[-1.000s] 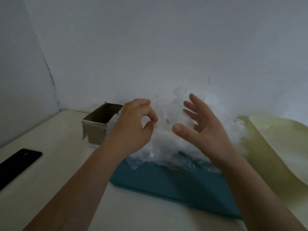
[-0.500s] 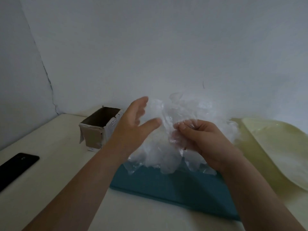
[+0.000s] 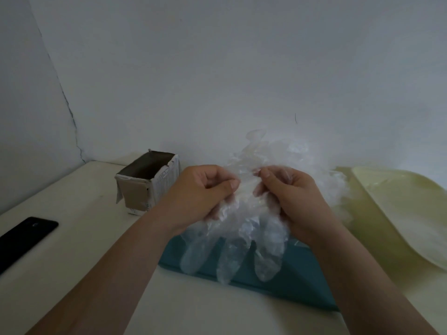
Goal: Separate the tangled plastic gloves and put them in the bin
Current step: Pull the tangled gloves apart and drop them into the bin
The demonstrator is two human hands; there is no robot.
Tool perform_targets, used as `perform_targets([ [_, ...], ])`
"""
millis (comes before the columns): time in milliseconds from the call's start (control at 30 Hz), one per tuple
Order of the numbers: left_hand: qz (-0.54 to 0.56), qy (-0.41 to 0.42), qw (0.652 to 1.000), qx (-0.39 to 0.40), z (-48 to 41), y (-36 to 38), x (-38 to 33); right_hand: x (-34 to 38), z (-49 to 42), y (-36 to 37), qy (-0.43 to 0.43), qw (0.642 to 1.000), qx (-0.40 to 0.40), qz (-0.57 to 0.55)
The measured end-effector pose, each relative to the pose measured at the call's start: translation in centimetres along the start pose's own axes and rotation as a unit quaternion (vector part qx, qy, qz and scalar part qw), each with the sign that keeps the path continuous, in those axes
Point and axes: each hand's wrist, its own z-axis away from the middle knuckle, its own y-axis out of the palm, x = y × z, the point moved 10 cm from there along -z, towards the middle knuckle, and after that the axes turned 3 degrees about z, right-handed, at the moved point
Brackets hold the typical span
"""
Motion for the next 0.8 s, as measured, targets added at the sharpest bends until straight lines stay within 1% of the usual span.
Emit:
perform_targets([
  [100, -0.092, -0.002, 0.995, -0.024, -0.4, -1.6, 0.6, -0.1, -0.4, -1.3, -0.015, 0.997, -0.048, 0.057],
  [200, -0.198, 0.003, 0.978, -0.063, -0.9, -4.2, 1.5, 0.3, -0.4, -2.0, -0.031, 0.991, -0.07, 0.112],
  [267, -0.318, -0.004, 0.945, -0.08, -1.3, -5.9, 2.1, 0.8, -0.3, -2.1, -0.045, 0.985, -0.075, 0.146],
  [333, -0.442, -0.032, 0.892, -0.084, -1.2, -6.8, 2.4, 1.2, -0.3, -2.2, -0.055, 0.983, -0.071, 0.157],
  [367, -0.474, -0.039, 0.875, -0.09, -1.2, -7.1, 2.3, 1.4, -0.3, -2.1, -0.059, 0.983, -0.059, 0.163],
  [400, -0.483, -0.033, 0.87, -0.096, -1.1, -7.0, 2.0, 1.6, -0.2, -1.8, -0.062, 0.983, -0.032, 0.172],
  [433, -0.466, -0.021, 0.879, -0.099, -1.1, -6.8, 1.5, 1.7, -0.1, -1.3, -0.064, 0.981, 0.008, 0.182],
  [500, -0.409, -0.015, 0.909, -0.082, -1.1, -5.8, 1.3, 1.8, 0.5, 0.5, -0.068, 0.969, 0.118, 0.207],
  [533, -0.408, -0.023, 0.911, -0.054, -1.2, -4.8, 1.9, 1.6, 1.0, 1.5, -0.068, 0.957, 0.177, 0.22],
  [600, -0.446, -0.047, 0.894, 0.007, -1.5, -2.7, 3.9, 0.9, 1.9, 3.0, -0.062, 0.929, 0.271, 0.243],
  [633, -0.455, -0.055, 0.889, 0.026, -1.5, -1.8, 4.9, 0.5, 2.3, 3.5, -0.06, 0.917, 0.301, 0.257],
  [700, -0.433, -0.048, 0.9, 0.025, -1.5, -1.0, 6.2, 0.2, 2.7, 4.2, -0.066, 0.894, 0.337, 0.288],
  [800, -0.382, -0.024, 0.924, 0.0, -1.5, -1.4, 5.9, -0.1, 2.7, 4.2, -0.064, 0.881, 0.344, 0.319],
])
